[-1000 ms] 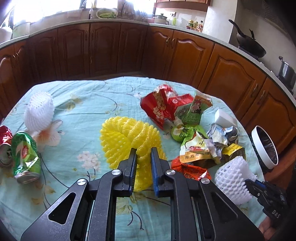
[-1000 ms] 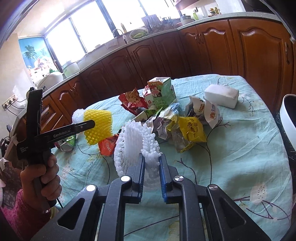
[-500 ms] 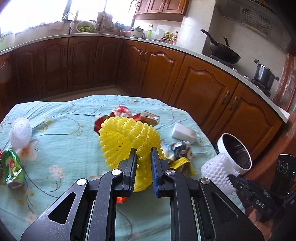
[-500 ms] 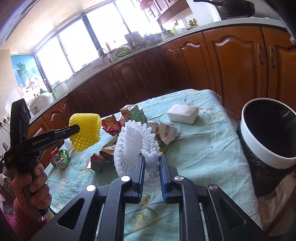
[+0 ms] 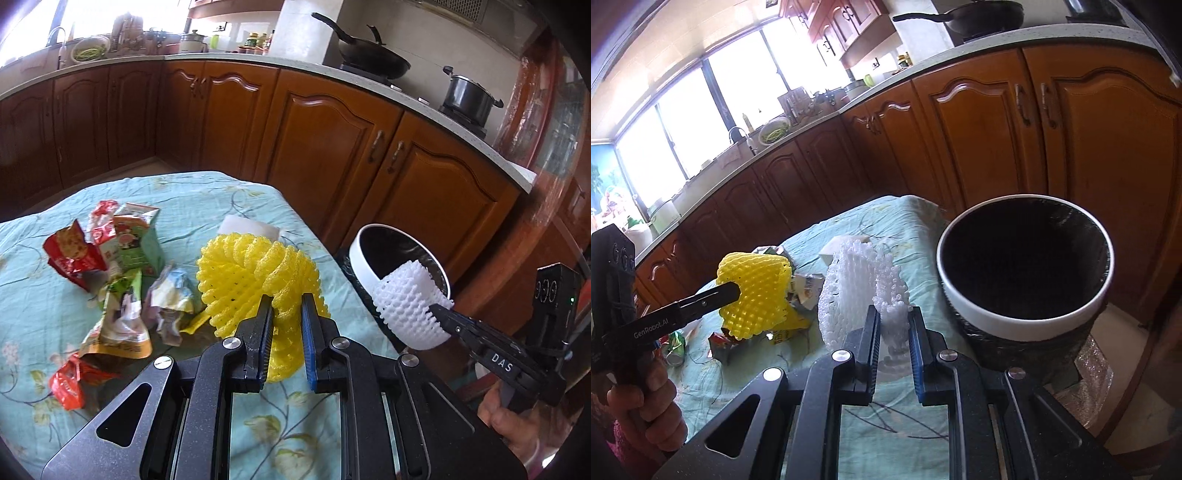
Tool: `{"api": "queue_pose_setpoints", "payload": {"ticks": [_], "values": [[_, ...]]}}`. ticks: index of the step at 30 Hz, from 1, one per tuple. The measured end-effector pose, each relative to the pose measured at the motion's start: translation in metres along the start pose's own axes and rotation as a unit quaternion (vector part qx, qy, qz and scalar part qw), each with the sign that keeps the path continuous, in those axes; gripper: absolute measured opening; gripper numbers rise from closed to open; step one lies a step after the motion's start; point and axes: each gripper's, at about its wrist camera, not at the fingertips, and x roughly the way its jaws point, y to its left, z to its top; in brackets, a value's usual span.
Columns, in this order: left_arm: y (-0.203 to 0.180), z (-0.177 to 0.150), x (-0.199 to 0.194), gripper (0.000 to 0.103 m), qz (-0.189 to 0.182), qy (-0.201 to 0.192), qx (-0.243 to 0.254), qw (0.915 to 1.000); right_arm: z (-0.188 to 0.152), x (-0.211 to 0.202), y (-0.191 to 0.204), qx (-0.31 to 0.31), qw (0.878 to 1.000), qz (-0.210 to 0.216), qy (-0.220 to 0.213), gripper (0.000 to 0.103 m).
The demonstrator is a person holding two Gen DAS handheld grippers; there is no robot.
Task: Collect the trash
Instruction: 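Carry both foam nets over the trash bin and open both grippers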
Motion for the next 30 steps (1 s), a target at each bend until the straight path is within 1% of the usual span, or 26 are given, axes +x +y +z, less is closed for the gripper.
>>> {"api": "queue_pose_setpoints", "payload": {"ticks": [9,17,21,24,27,30], "values": [[-0.044,0.010,0.037,0.013,-0.038,0.026,0.031,0.9985,0.010,-0.006,-0.041,0.026,0.999,-0.042,-0.010,0.015],[-0.084,0.028,0.069,0.013,-0.082,0.042,0.056,0.9941,0.028,-0.009,-0.071,0.041,0.995,-0.089,-0.019,0.015],[-0.106,0.040,0.089,0.013,-0.105,0.052,0.066,0.9909,0.042,-0.005,-0.088,0.042,0.993,-0.109,-0.013,0.015],[-0.122,0.047,0.107,0.013,-0.114,0.063,0.076,0.9886,0.050,0.001,-0.097,0.041,0.992,-0.121,-0.005,0.016],[-0.132,0.054,0.128,0.013,-0.126,0.081,0.074,0.9860,0.057,0.008,-0.102,0.038,0.991,-0.129,0.001,0.016],[-0.138,0.056,0.149,0.013,-0.127,0.102,0.070,0.9841,0.060,0.018,-0.107,0.037,0.990,-0.136,0.012,0.016]]}}
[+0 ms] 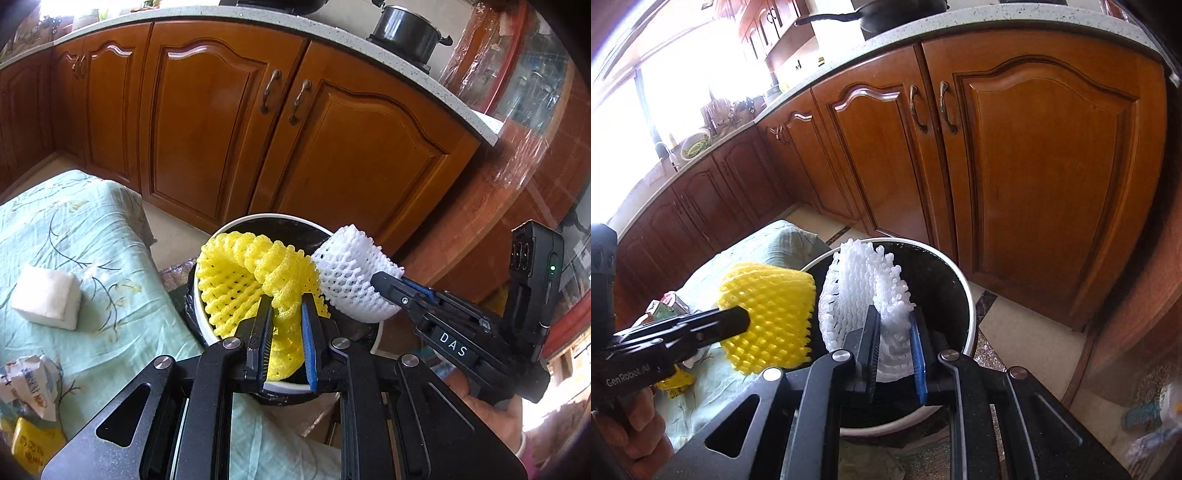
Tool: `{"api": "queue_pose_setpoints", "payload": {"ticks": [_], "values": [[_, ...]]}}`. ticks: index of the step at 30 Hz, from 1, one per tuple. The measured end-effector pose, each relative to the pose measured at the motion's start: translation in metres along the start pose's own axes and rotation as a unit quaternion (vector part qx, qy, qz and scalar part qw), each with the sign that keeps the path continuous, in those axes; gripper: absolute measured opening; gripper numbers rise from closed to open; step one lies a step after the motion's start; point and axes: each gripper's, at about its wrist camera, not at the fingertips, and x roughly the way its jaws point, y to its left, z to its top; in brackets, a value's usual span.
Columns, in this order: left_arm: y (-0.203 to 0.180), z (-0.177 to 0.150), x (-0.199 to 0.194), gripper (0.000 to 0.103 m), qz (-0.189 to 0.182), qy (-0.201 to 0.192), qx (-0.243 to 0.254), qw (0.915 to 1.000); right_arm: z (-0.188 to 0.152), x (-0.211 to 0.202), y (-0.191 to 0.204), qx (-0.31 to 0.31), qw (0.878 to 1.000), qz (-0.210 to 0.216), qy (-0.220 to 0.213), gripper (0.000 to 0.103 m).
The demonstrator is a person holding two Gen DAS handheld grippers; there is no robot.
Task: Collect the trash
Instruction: 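Carry both foam nets over the trash bin and open both grippers, then withdraw both grippers from the bin back toward the wrappers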
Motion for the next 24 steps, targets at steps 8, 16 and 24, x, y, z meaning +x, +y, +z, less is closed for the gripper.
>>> {"api": "queue_pose_setpoints", "payload": {"ticks": [8,16,24], "values": [[0.005,-0.004,0.023,0.022,0.006,0.029,-0.004,0.9995,0.005,0.025,-0.007,0.009,1.000,-0.005,0.023,0.036],[0.008,-0.012,0.007,0.047,0.010,0.008,-0.005,0.9999,0.005,0.015,-0.015,0.025,1.000,0.001,0.004,0.056],[0.027,-0.047,-0.040,0.051,0.040,-0.030,-0.023,0.9985,-0.013,-0.010,0.007,0.034,0.999,0.034,-0.024,0.086]]}}
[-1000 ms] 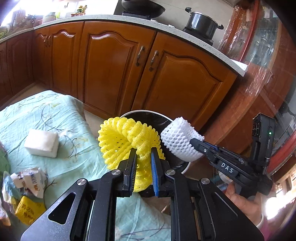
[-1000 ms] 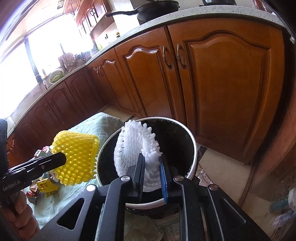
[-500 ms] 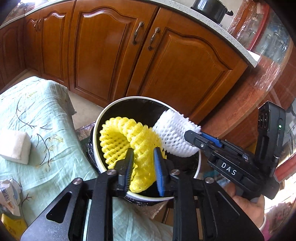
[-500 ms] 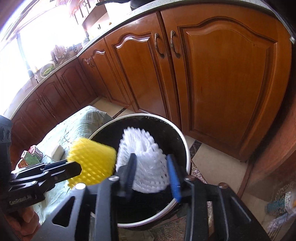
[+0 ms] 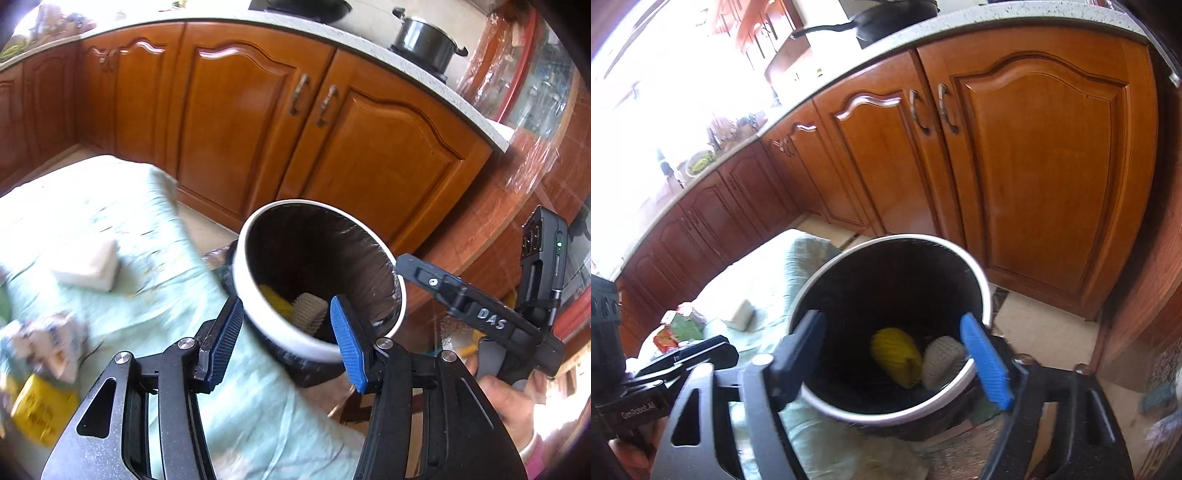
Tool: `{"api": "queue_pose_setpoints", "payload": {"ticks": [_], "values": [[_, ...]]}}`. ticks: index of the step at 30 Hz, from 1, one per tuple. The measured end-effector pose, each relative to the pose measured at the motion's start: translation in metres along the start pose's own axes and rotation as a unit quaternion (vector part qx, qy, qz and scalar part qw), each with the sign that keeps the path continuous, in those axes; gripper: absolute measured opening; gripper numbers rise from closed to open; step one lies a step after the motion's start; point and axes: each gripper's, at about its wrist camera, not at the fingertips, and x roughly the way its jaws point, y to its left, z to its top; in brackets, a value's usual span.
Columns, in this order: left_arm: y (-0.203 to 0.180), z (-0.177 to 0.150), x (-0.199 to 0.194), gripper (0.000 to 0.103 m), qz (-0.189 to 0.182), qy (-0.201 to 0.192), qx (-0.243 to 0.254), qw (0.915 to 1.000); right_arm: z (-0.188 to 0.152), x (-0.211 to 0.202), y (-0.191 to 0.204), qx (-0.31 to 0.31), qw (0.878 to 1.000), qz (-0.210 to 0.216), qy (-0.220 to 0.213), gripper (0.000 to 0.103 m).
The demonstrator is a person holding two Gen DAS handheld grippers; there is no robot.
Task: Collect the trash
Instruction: 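Withdraw both grippers from the bin back toward the wrappers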
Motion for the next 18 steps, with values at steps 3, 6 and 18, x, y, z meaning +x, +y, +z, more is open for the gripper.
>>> {"api": "queue_pose_setpoints", "payload": {"ticks": [3,6,18], "values": [[0.014,-0.017,-0.024,0.057,0.017,-0.016,-0.010,0.9997,-0.012,-0.007,0.014,0.004,1.000,0.018,-0.005,0.091],[0.028,-0.031,-0.045,0.059,0.034,-0.028,-0.025,0.9987,-0.024,-0.009,0.030,0.008,0.999,0.041,-0.001,0.091],[0.100,-0.083,-0.123,0.059,0.097,-0.050,-0.094,0.9896,-0.065,-0.016,0.105,-0.048,0.992,0.109,0.027,0.091]]}}
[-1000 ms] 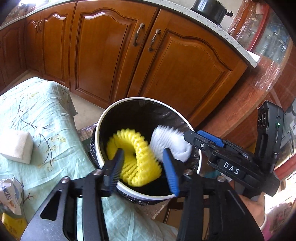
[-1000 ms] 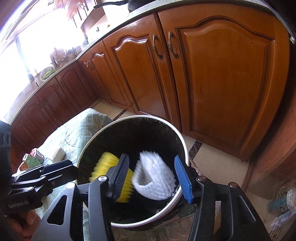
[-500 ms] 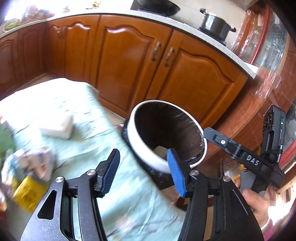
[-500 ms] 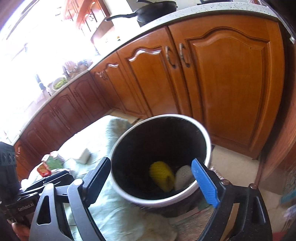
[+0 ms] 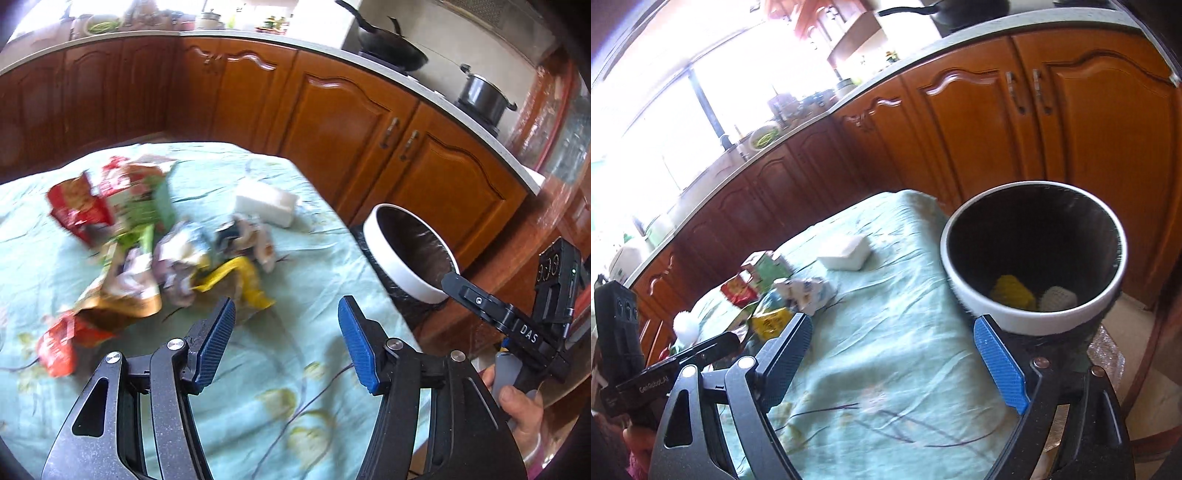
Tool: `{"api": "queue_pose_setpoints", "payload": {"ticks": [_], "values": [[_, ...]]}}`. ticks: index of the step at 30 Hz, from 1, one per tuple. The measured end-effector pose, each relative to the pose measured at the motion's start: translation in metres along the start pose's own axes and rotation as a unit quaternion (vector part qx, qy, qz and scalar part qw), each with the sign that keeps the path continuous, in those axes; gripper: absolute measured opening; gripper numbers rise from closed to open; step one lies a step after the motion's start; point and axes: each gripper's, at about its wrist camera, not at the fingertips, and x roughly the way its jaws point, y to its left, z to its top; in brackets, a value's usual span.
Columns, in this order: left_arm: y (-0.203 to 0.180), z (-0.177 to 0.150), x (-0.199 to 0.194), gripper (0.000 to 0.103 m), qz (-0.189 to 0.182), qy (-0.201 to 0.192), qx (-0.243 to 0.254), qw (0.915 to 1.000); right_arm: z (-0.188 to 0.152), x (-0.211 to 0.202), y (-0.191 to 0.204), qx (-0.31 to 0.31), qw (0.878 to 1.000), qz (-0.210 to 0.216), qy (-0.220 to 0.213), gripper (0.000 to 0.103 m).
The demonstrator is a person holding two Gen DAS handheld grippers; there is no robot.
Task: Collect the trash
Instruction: 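Withdraw both grippers from the bin back toward the wrappers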
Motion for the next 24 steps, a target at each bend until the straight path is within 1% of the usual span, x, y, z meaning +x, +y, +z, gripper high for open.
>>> {"api": "queue_pose_setpoints", "payload": {"ticks": [4,8,12,17,21,24], "values": [[0.023,-0.006,-0.013,0.059,0.025,-0.004,-0.015,0.9996,-0.008,0.007,0.024,-0.023,1.000,0.013,0.009,0.091],[0.042,-0.011,-0.021,0.059,0.033,-0.004,-0.028,0.9991,-0.015,0.014,0.043,-0.036,0.999,0.029,0.018,0.091],[0.053,-0.017,-0.030,0.059,0.052,-0.010,-0.025,0.9983,-0.020,0.022,0.059,-0.048,0.998,0.043,0.029,0.091],[0.069,-0.018,-0.039,0.060,0.063,-0.012,-0.027,0.9975,-0.024,0.032,0.078,-0.064,0.996,0.054,0.038,0.091],[0.079,-0.019,-0.045,0.065,0.085,-0.021,-0.015,0.9960,-0.025,0.046,0.092,-0.081,0.994,0.056,0.046,0.091],[0.089,-0.019,-0.043,0.067,0.101,-0.013,-0.007,0.9948,-0.026,0.059,0.101,-0.093,0.993,0.057,0.053,0.091]]}}
